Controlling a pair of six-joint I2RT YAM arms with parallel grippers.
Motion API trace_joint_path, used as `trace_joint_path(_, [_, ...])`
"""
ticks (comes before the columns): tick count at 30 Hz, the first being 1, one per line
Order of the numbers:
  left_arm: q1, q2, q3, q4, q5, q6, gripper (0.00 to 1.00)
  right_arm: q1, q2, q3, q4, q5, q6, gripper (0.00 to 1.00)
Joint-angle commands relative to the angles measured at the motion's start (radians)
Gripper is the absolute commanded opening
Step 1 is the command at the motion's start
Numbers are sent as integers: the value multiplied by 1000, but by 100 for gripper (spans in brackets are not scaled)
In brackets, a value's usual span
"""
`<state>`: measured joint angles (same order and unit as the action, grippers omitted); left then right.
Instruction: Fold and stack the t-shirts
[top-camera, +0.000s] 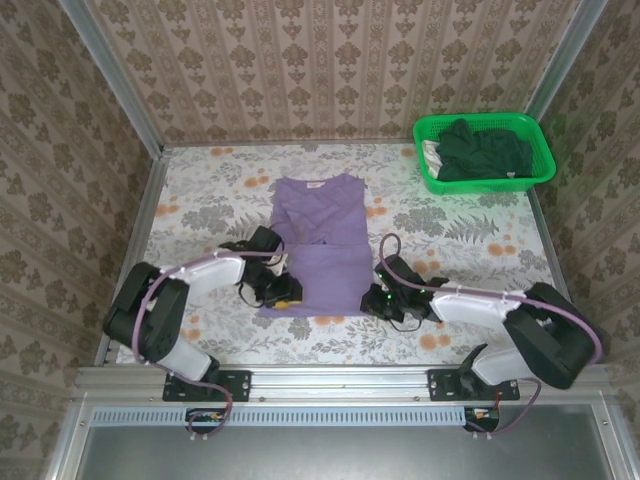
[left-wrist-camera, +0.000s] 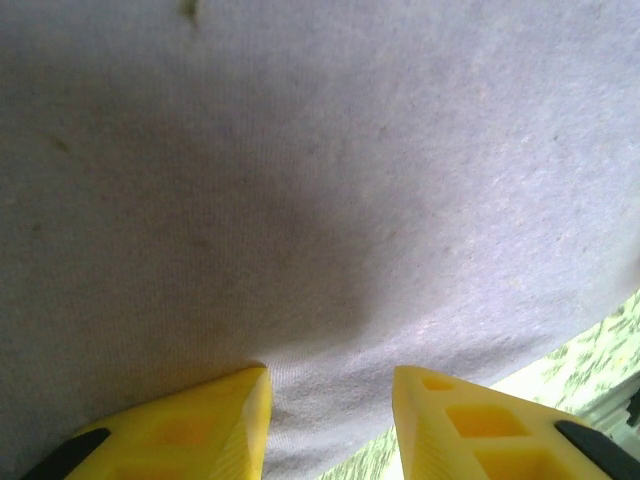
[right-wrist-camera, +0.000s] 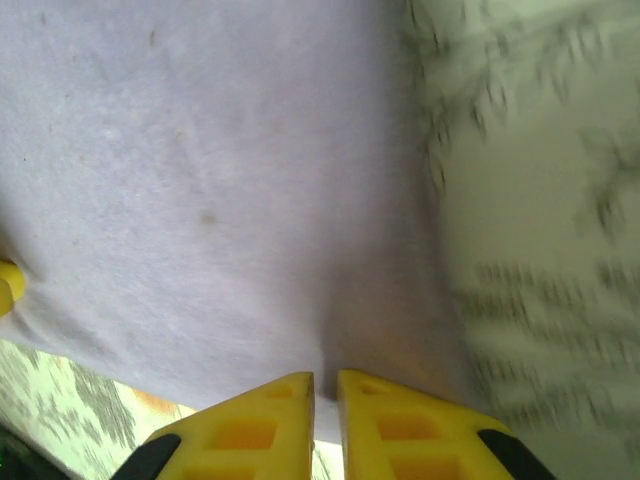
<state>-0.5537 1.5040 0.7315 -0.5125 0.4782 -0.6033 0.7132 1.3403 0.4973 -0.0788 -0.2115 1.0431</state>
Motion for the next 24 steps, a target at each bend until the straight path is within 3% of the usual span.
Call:
trace_joint_path(1, [1,-105,-32,-145,-25,-58,42,17,-125,-12,-147,81,31,22])
trace_joint_path(4, [17,-160,40,-208,-31,-44,46,14,-236,27,-191,145,30,24])
trace_joint_path(7, [46,-123,162,-222,3,-33,46,-16,-239,107,-193,163,6,24])
trace_joint_path(17, [70,331,653,-190,65,20,42,-96,213,421,-115,96,-18,22])
trace_joint_path(24, [116,548,791,-219,36,103,41,-148,436,498,-71,40,-5,21])
